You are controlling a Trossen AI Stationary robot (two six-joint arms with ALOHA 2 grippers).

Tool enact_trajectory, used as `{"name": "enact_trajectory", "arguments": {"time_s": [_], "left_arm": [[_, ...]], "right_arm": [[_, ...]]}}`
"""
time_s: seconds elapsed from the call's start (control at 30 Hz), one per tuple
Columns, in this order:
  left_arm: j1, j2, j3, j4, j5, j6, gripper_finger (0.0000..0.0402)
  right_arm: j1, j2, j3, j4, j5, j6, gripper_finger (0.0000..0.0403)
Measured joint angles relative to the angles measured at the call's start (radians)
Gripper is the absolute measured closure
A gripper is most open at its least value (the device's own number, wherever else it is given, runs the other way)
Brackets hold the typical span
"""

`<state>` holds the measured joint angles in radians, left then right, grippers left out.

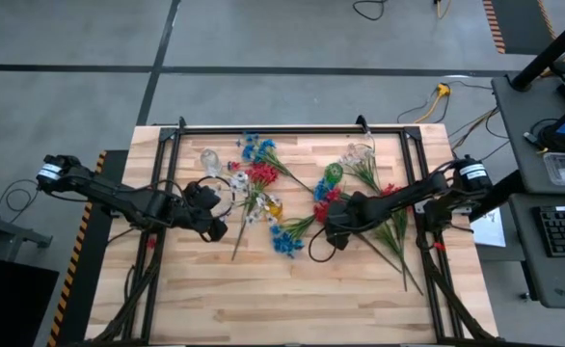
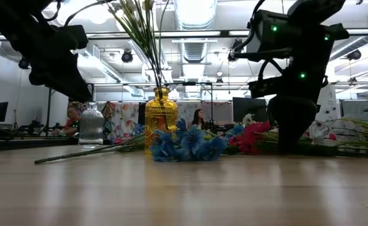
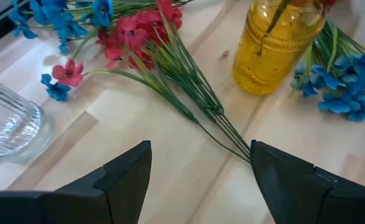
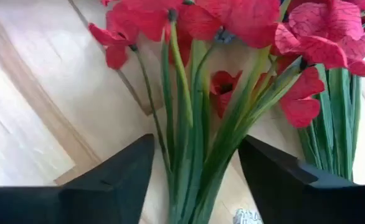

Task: Sort flowers into vase by color
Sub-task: Put the bottom red flowers into the green vase

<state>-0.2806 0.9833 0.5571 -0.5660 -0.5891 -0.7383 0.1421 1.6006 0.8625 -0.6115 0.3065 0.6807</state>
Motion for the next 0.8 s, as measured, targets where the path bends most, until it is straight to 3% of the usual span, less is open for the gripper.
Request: {"name": "enact_trajectory", "arguments": {"time_s": [0.27, 0.53, 0.8], "left_arm": [[0.001, 0.000, 0.000, -0.005, 0.000, -0.004, 0.0143], [0.001, 0.000, 0.000, -0.005, 0.003, -0.004, 0.0143], [0.001, 0.000, -0.001, -0.007, 0.003, -0.004, 0.0143]], "right_arm": [[0.000, -0.008, -0.001, -0.008, -0.003, 0.041, 0.0280], [0.001, -0.098, -0.003, -0.021, 0.005, 0.052, 0.0377], [0.015, -0.270, -0.003, -0.049, 0.008, 0.049, 0.0381]]}}
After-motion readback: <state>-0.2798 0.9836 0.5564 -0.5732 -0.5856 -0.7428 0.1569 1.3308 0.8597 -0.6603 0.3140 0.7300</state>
